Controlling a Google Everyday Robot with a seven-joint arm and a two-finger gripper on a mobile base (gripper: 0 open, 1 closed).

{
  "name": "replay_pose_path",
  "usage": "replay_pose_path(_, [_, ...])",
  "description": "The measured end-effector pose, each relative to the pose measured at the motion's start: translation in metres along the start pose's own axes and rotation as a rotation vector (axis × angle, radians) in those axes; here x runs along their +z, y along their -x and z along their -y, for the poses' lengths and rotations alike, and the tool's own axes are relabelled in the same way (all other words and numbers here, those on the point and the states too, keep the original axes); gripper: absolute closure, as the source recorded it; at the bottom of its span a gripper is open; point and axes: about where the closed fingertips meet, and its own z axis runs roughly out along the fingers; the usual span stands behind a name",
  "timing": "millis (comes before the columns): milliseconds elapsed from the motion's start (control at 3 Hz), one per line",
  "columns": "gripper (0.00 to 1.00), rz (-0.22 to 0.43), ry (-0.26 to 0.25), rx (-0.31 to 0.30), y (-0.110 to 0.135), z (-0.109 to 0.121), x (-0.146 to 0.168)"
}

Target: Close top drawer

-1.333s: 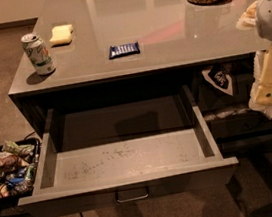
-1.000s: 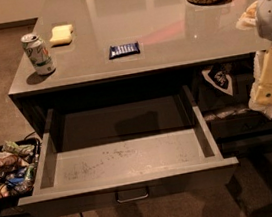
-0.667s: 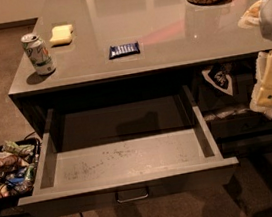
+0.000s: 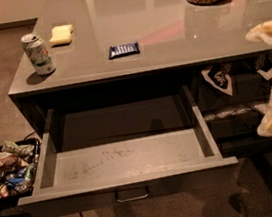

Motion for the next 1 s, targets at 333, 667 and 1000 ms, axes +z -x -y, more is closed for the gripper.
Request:
replay_pose_path(333, [0.00,0.096,0.033,0.008,-0.018,-0.023,0.014])
replay_pose_path(667, [0.00,0.170,0.109,-0.001,-0.035,-0.052,0.029])
replay_pose_path(1000, [0.00,0.192,0.192,-0.011,-0.054,-0.078,0.051])
